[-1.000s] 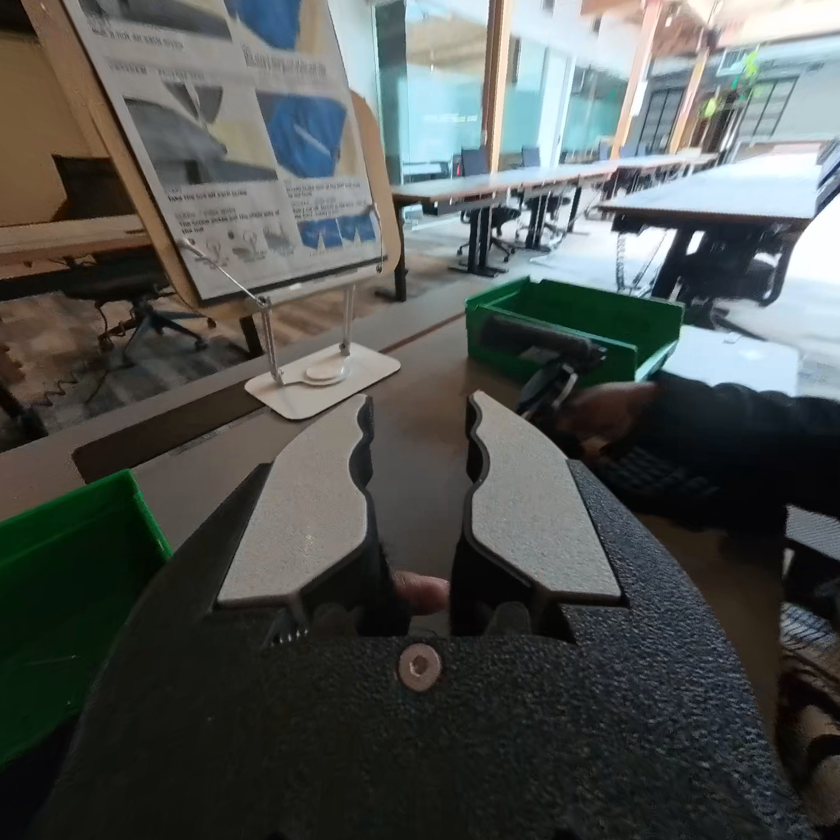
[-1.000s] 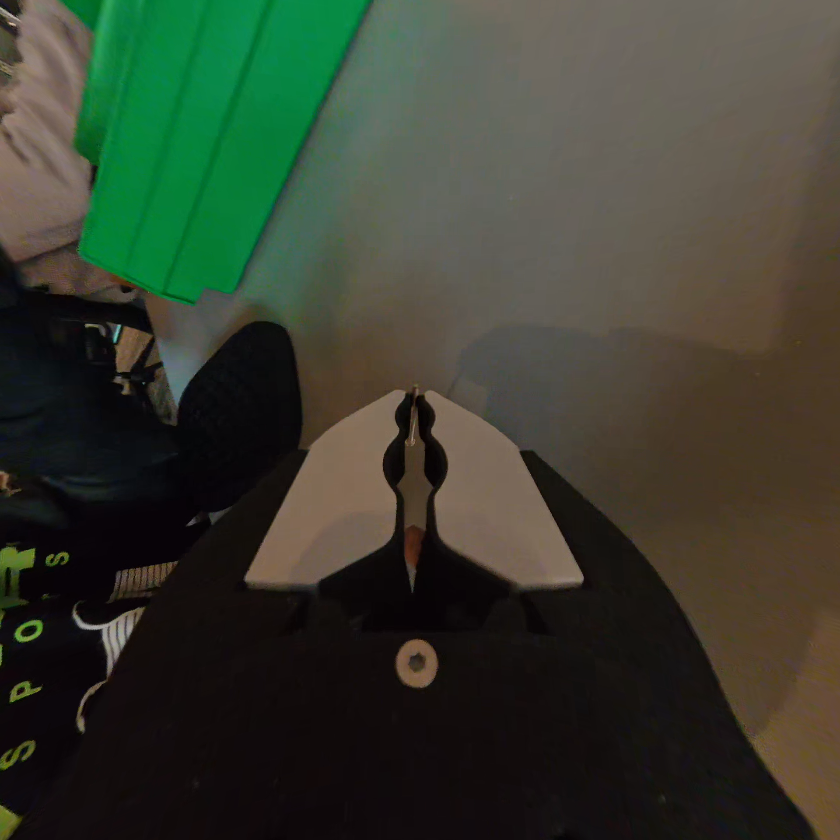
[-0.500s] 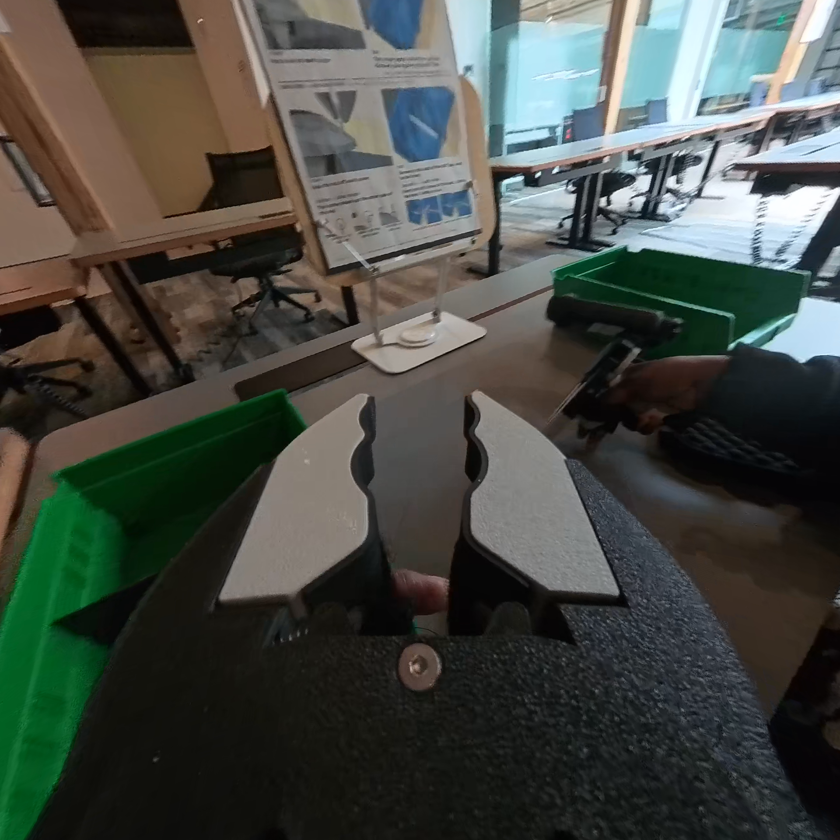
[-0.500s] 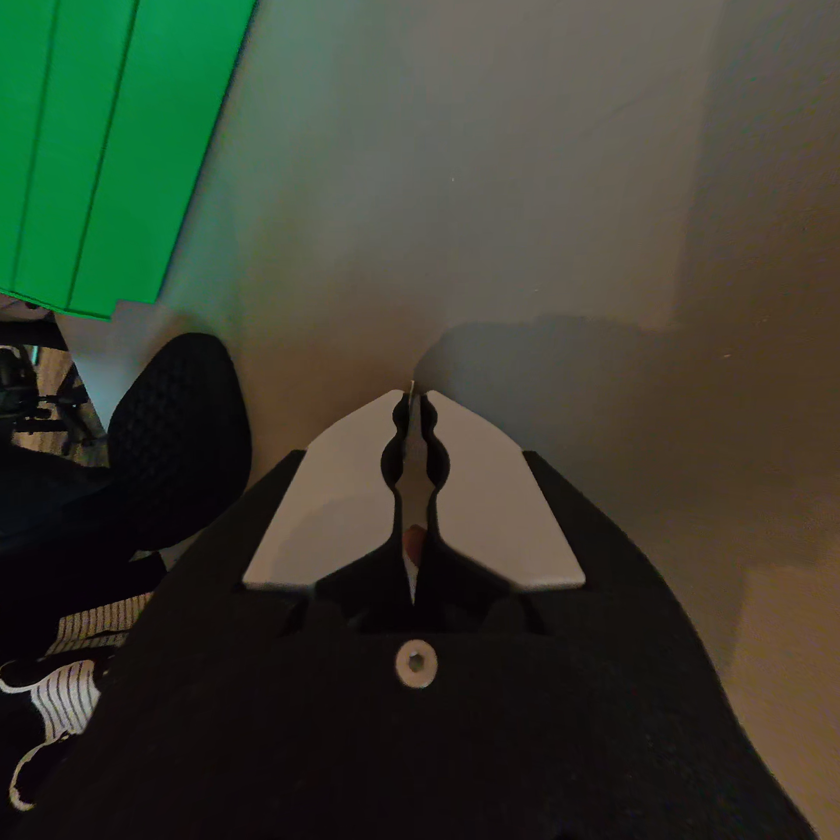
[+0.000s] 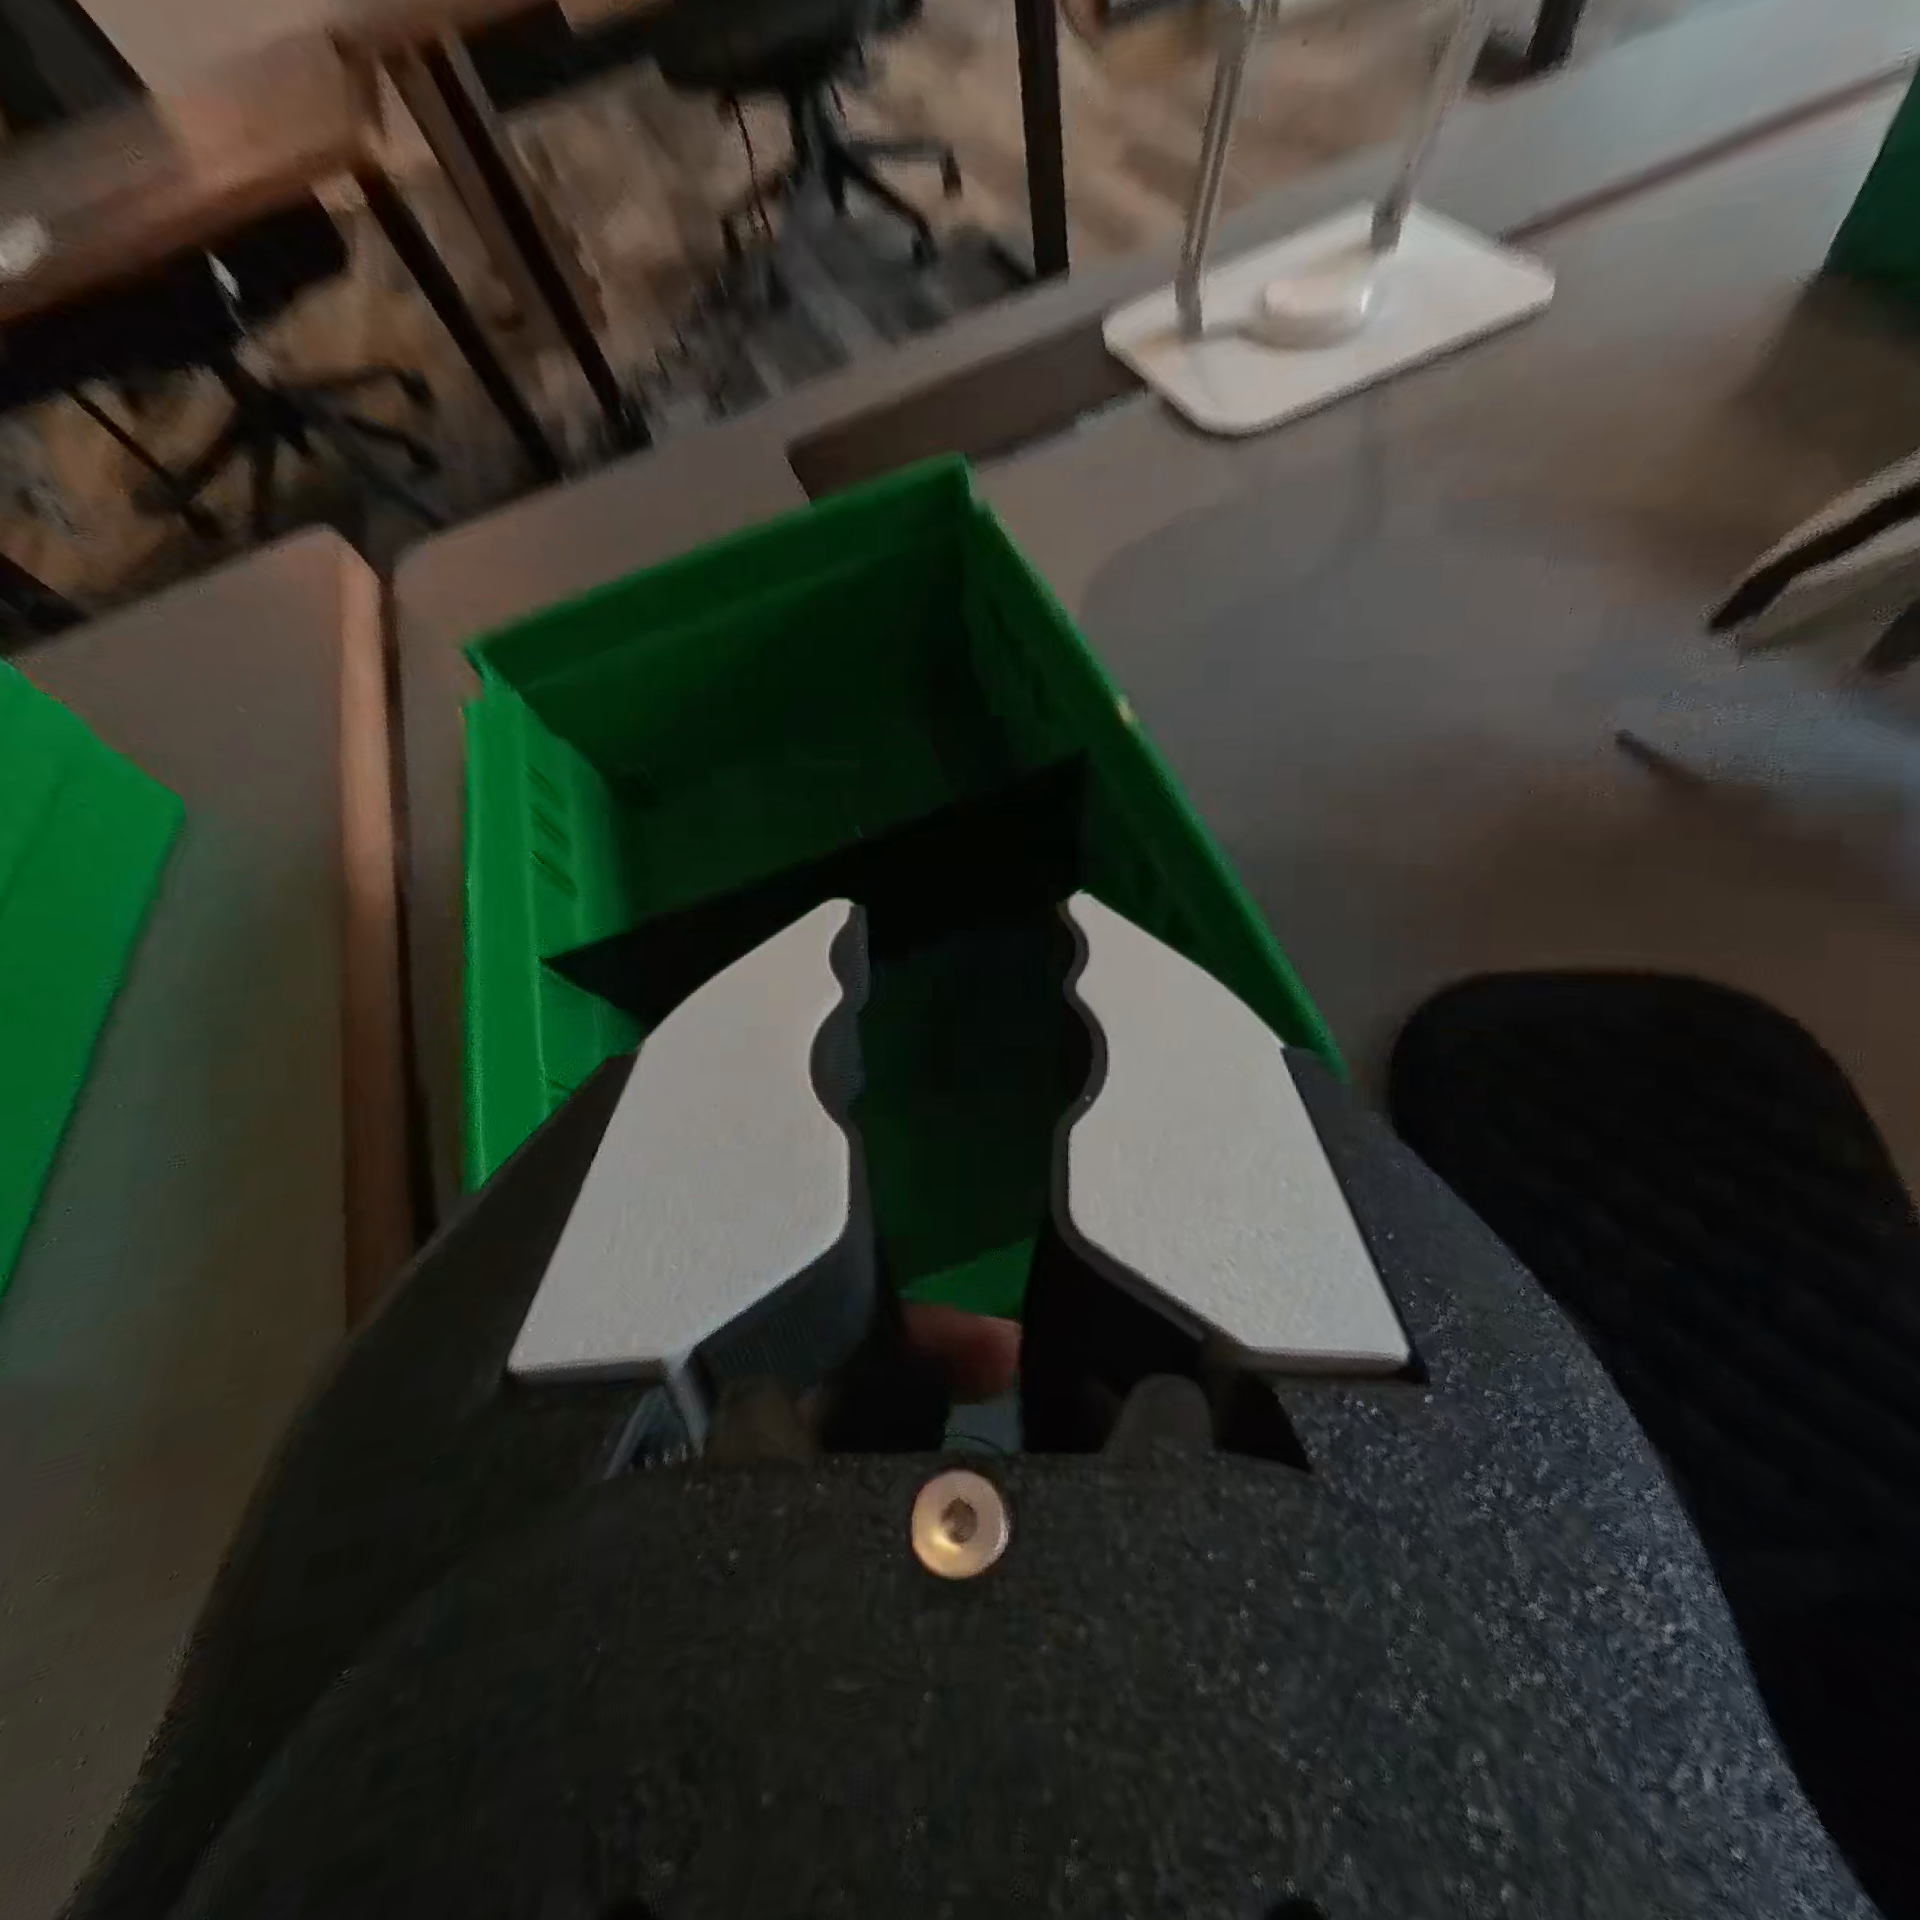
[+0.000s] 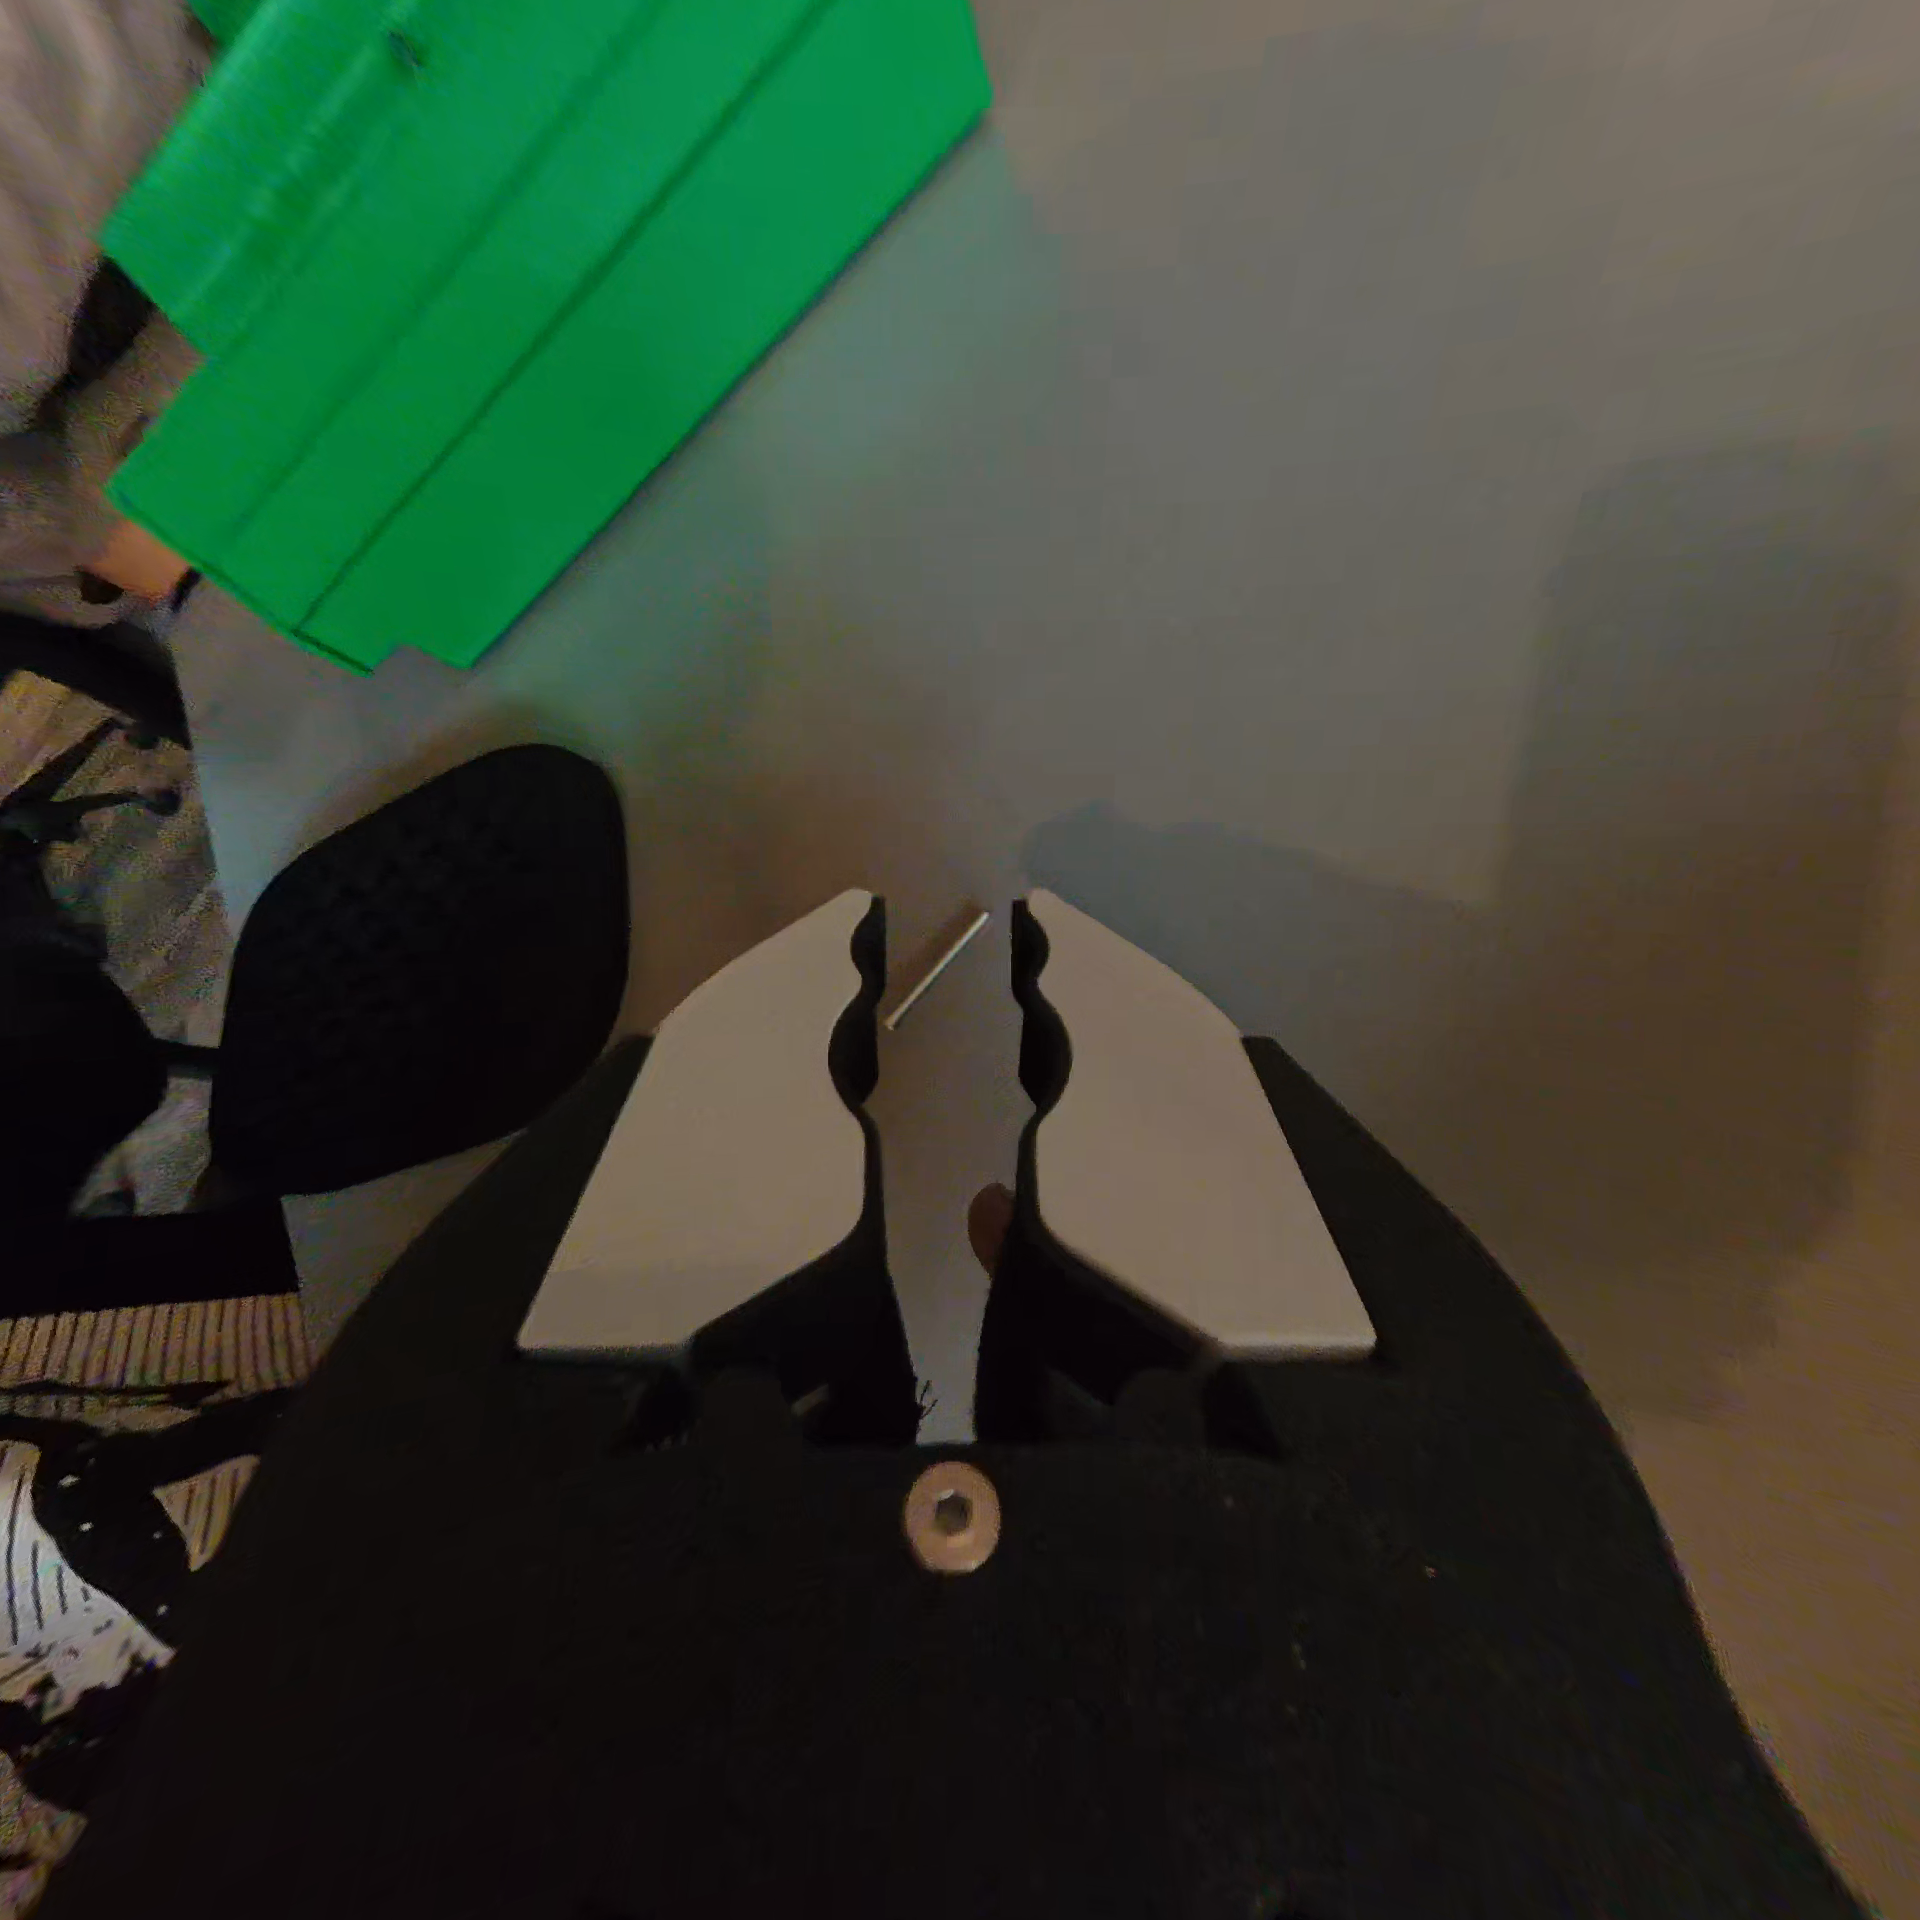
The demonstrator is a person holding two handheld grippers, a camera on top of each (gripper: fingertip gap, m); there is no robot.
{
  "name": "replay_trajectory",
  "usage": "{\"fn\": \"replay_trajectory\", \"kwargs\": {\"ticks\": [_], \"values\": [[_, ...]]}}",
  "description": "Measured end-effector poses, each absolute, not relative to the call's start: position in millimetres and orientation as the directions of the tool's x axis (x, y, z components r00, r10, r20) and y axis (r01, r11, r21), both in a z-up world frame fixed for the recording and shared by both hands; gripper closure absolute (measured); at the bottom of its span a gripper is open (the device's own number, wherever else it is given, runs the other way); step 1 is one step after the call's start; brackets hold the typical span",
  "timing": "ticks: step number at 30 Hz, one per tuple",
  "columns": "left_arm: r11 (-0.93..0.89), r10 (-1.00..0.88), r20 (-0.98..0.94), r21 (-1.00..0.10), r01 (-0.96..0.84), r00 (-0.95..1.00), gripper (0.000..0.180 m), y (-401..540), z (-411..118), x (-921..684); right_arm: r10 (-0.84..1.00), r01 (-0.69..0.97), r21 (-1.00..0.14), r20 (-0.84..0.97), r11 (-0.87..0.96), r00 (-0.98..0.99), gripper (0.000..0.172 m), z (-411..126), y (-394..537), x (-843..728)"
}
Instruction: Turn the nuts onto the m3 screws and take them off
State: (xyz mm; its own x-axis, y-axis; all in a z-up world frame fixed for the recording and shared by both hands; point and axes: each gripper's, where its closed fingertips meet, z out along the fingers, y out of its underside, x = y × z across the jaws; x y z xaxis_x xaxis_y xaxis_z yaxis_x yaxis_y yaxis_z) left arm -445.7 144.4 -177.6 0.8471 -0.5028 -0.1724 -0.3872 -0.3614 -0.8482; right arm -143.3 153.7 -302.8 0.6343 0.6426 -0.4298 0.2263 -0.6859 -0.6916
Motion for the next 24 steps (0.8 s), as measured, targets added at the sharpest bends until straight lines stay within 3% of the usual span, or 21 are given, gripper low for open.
{"fn": "replay_trajectory", "kwargs": {"ticks": [3,6,13,18,24], "values": [[-0.52,-0.567,-0.109,-0.721,-0.458,0.817,0.152,155,-211,-454,0.689,0.214,-0.74,-0.425,-0.638,0.587,0.149,-289,154,-141],[-0.651,-0.625,-0.044,-0.521,-0.552,0.779,0.156,162,-246,-460,0.709,0.193,-0.768,-0.423,-0.611,0.565,0.149,-281,157,-136],[-0.761,-0.647,0.113,-0.154,-0.63,0.754,0.163,176,-309,-462,0.712,0.142,-0.787,-0.445,-0.6,0.544,0.149,-277,159,-129],[-0.784,-0.62,0.12,-0.064,-0.617,0.775,0.166,181,-330,-467,0.711,0.135,-0.789,-0.447,-0.599,0.543,0.149,-278,158,-126],[-0.794,-0.607,0.115,-0.049,-0.606,0.786,0.166,184,-338,-467,0.714,0.121,-0.802,-0.439,-0.585,0.545,0.149,-273,159,-124]]}}
